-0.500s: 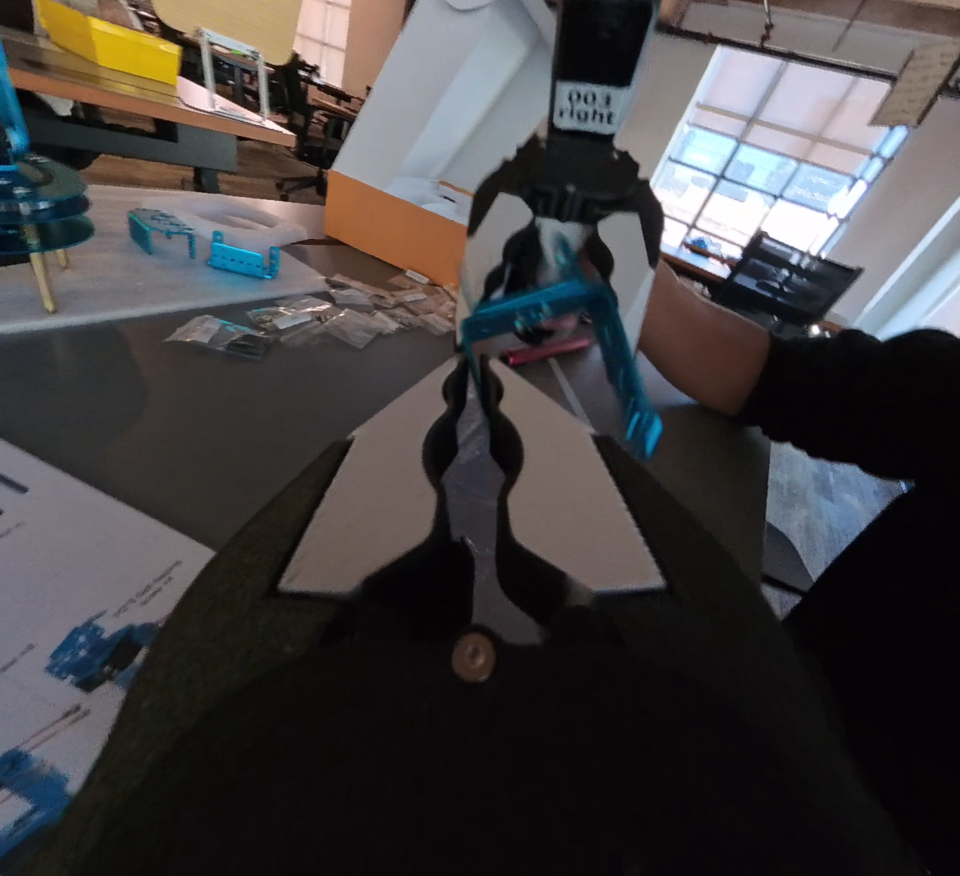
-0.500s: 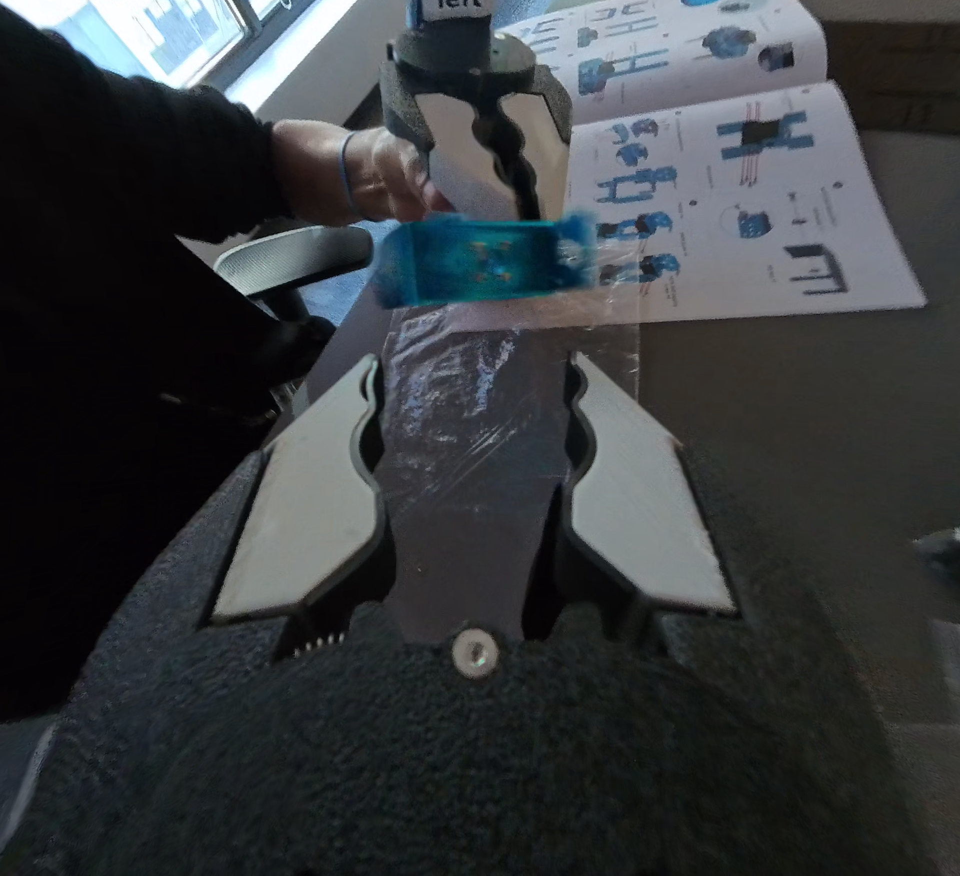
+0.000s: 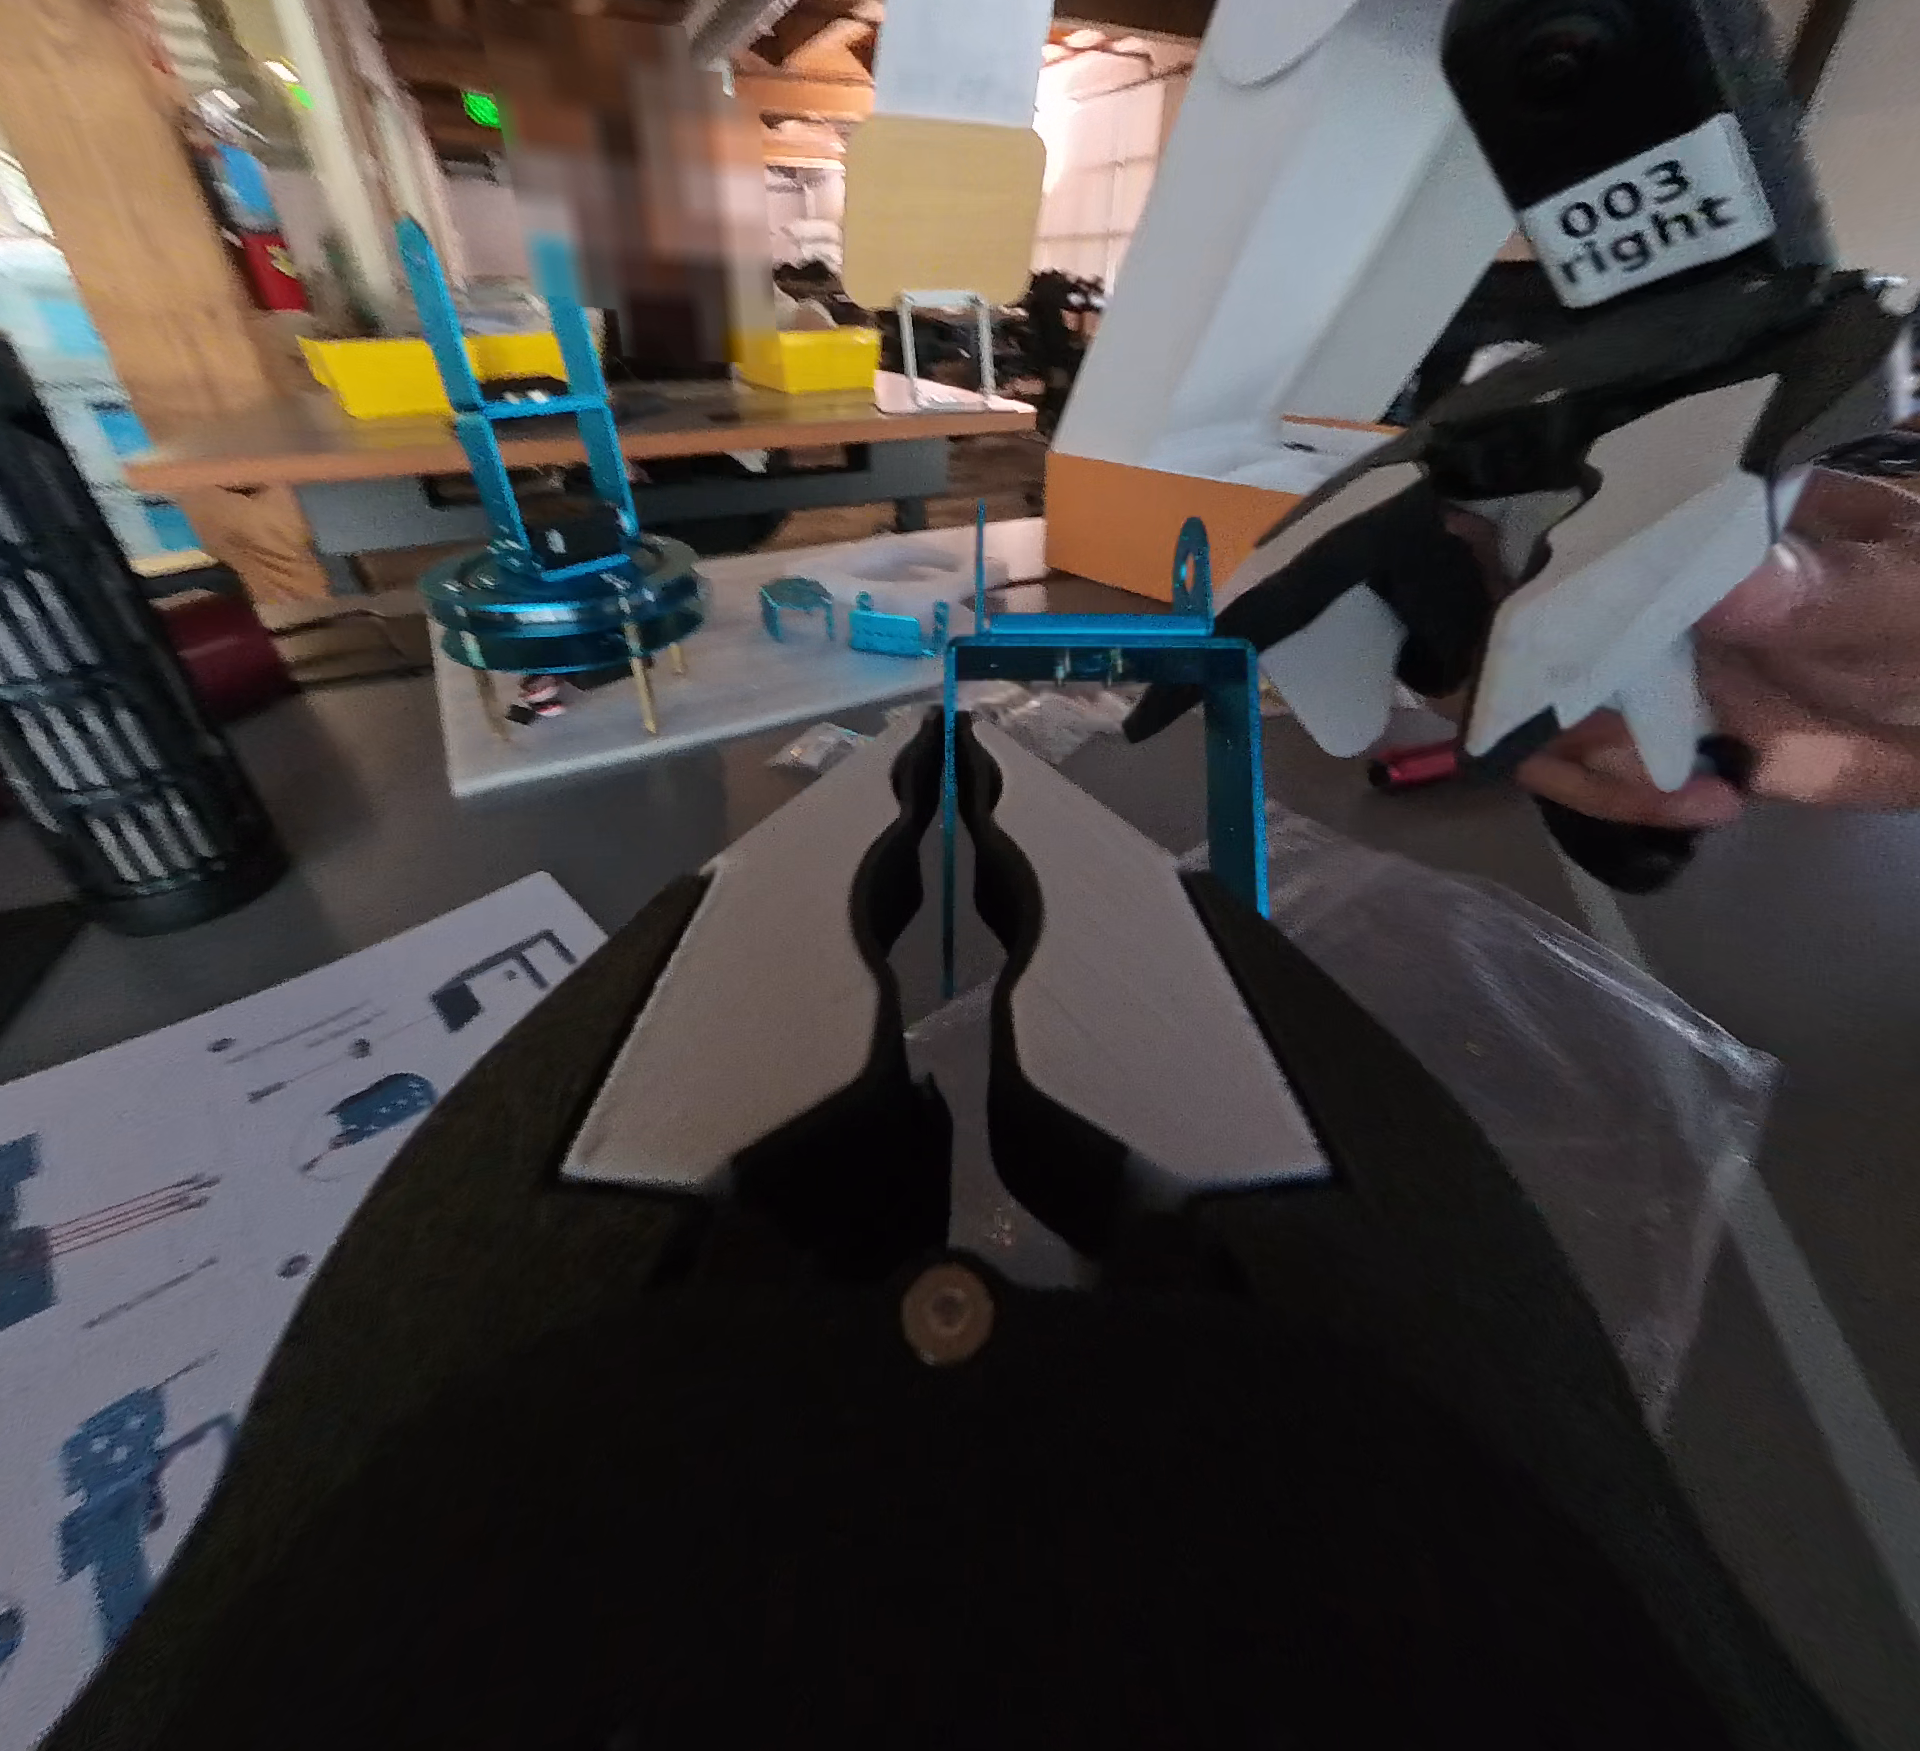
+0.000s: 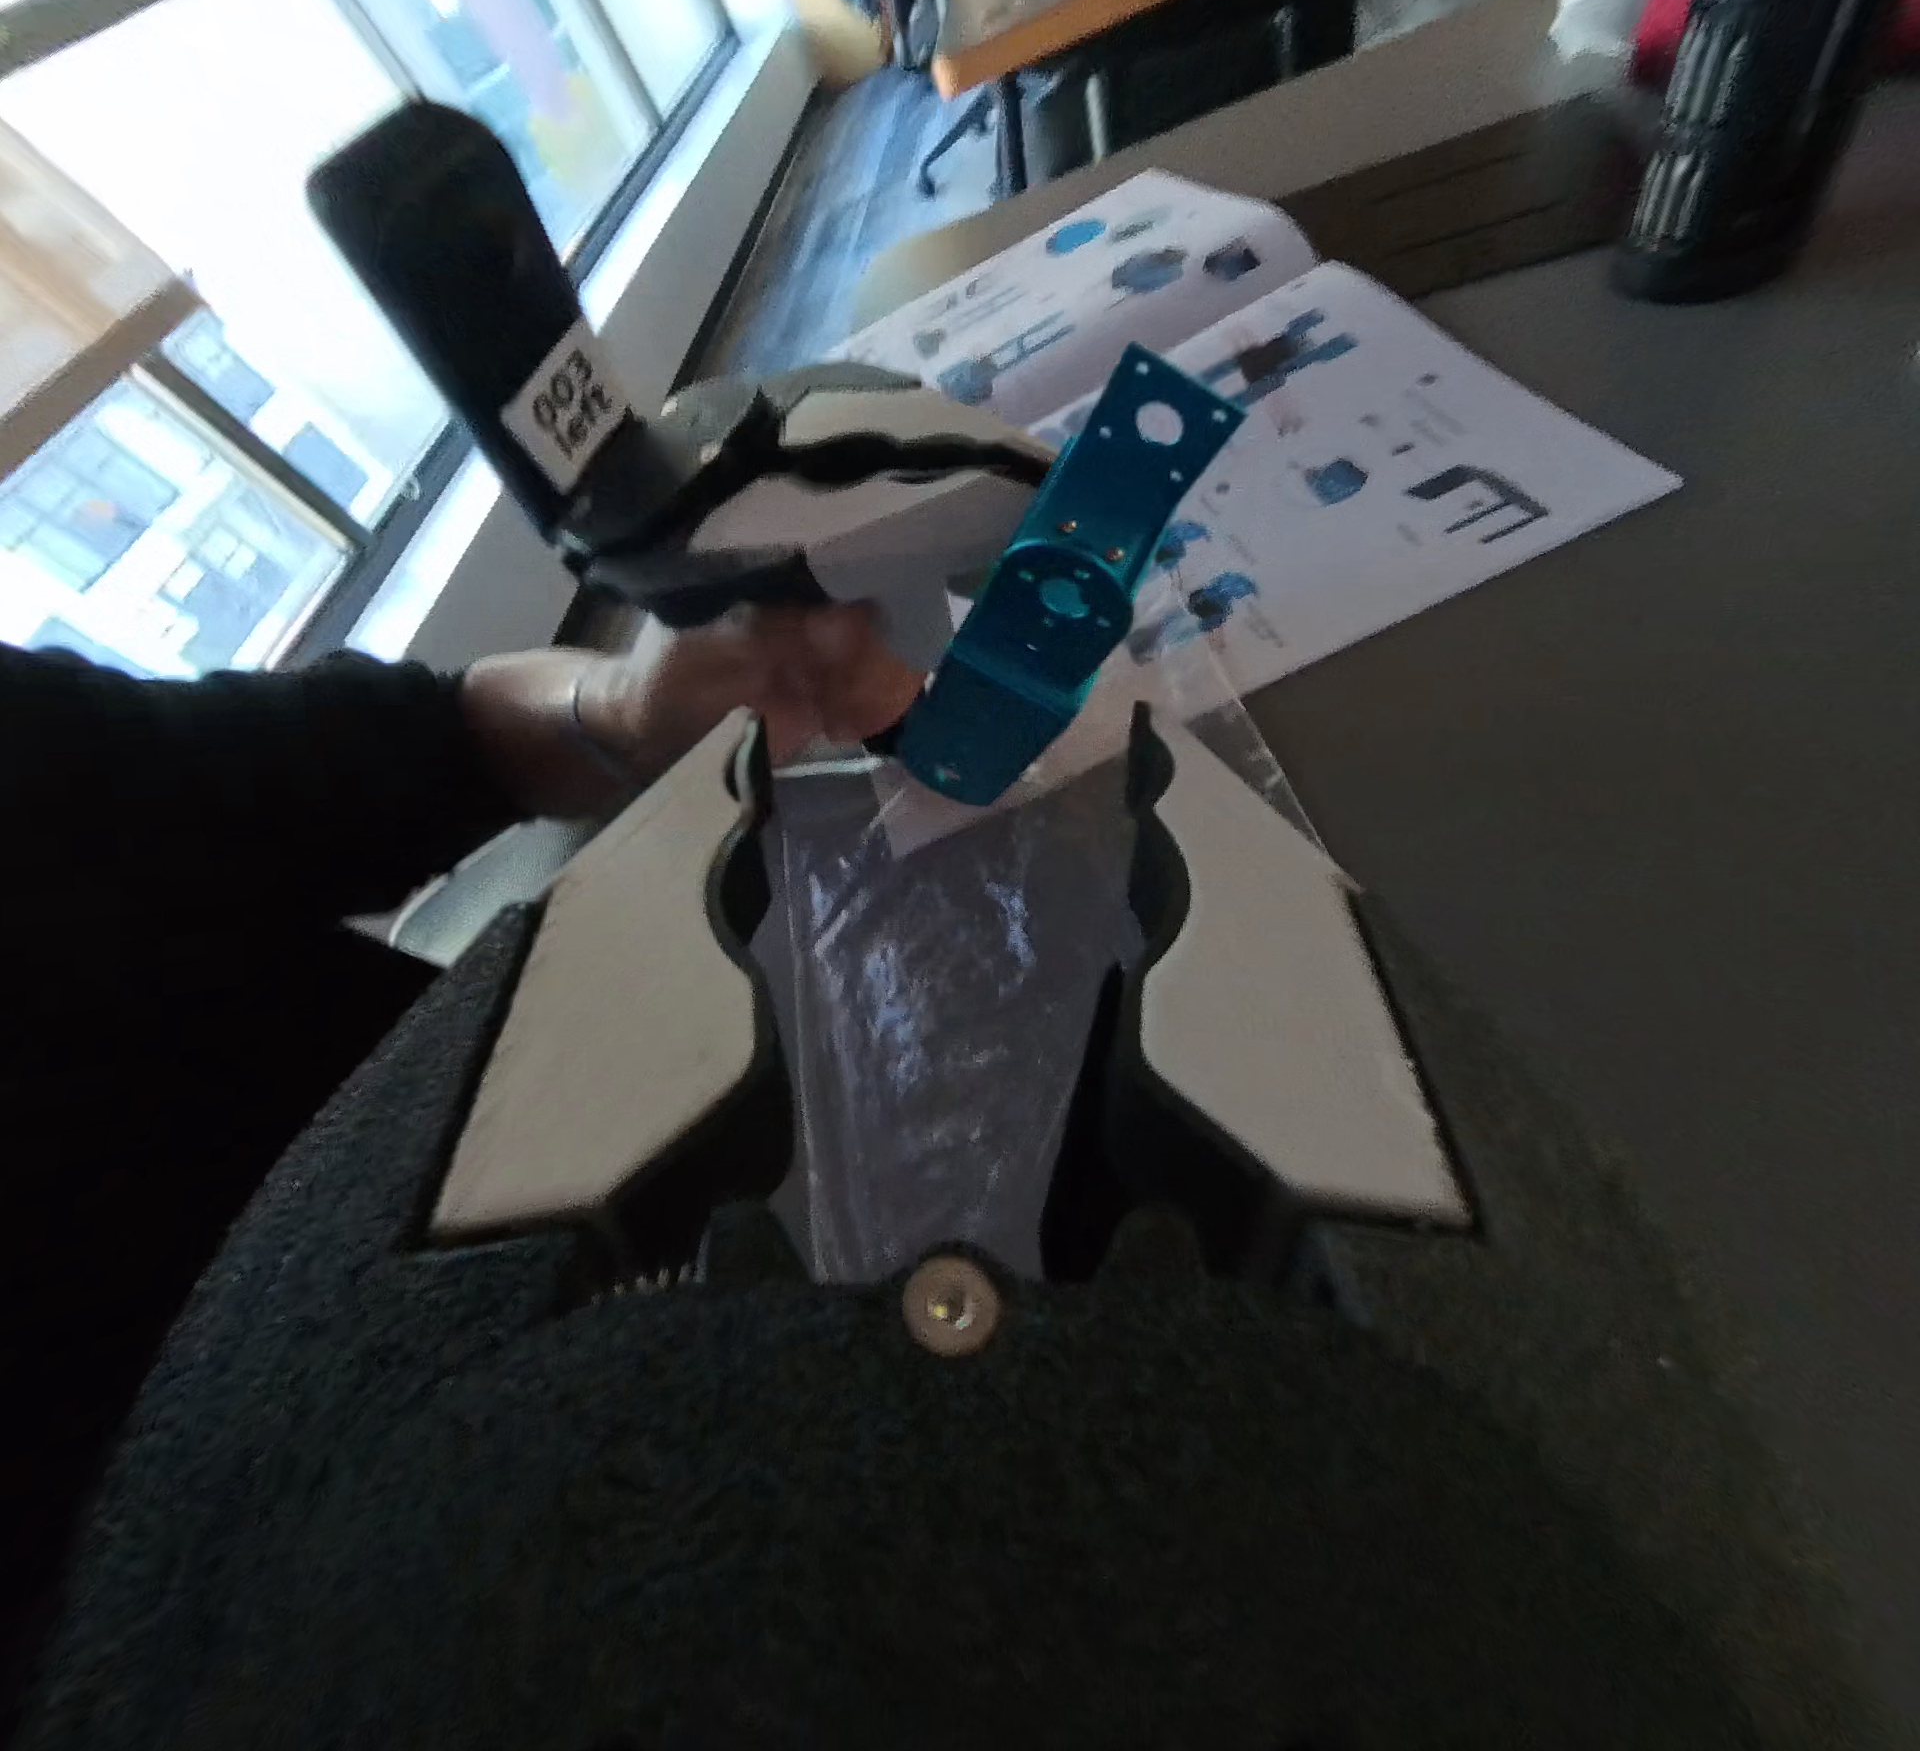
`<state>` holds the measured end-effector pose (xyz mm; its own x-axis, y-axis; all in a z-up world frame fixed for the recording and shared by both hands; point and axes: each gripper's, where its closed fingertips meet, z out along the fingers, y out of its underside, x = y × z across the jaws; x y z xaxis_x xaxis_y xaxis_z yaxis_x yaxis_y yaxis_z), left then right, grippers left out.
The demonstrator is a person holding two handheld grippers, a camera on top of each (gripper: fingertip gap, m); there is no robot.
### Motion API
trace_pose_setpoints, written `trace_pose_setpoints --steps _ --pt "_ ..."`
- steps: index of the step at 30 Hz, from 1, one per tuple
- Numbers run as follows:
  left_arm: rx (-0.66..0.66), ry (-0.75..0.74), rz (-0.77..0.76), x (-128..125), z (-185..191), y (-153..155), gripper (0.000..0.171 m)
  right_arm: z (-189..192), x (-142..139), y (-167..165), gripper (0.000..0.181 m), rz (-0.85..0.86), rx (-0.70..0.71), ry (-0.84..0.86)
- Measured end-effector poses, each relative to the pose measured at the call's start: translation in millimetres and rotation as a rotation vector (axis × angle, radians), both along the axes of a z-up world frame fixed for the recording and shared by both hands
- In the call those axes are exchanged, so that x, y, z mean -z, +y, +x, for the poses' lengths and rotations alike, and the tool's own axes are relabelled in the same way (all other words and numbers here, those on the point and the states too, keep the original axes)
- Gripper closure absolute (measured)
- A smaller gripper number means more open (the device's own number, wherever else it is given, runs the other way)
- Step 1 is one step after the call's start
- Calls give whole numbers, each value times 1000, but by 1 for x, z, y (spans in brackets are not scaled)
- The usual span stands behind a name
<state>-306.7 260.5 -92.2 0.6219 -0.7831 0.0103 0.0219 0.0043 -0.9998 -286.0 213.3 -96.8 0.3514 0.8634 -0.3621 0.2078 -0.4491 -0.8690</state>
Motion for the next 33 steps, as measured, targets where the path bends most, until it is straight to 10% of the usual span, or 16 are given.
trace_pose_setpoints --steps 10,19,25,33 --pt "-89 -35 125 -20 -1 -20 171 -3 -12 0 152 96 36 -17" --pt "381 92 -26 -8 1 -60 122 20 -4 -19 155 158 -299 -71" --pt "659 242 -69 -20 2 -80 115 21 16 -46 154 60 -568 -102" --pt "768 563 -281 25 14 -85 130 8 50 -45 154 -34 -710 -230"
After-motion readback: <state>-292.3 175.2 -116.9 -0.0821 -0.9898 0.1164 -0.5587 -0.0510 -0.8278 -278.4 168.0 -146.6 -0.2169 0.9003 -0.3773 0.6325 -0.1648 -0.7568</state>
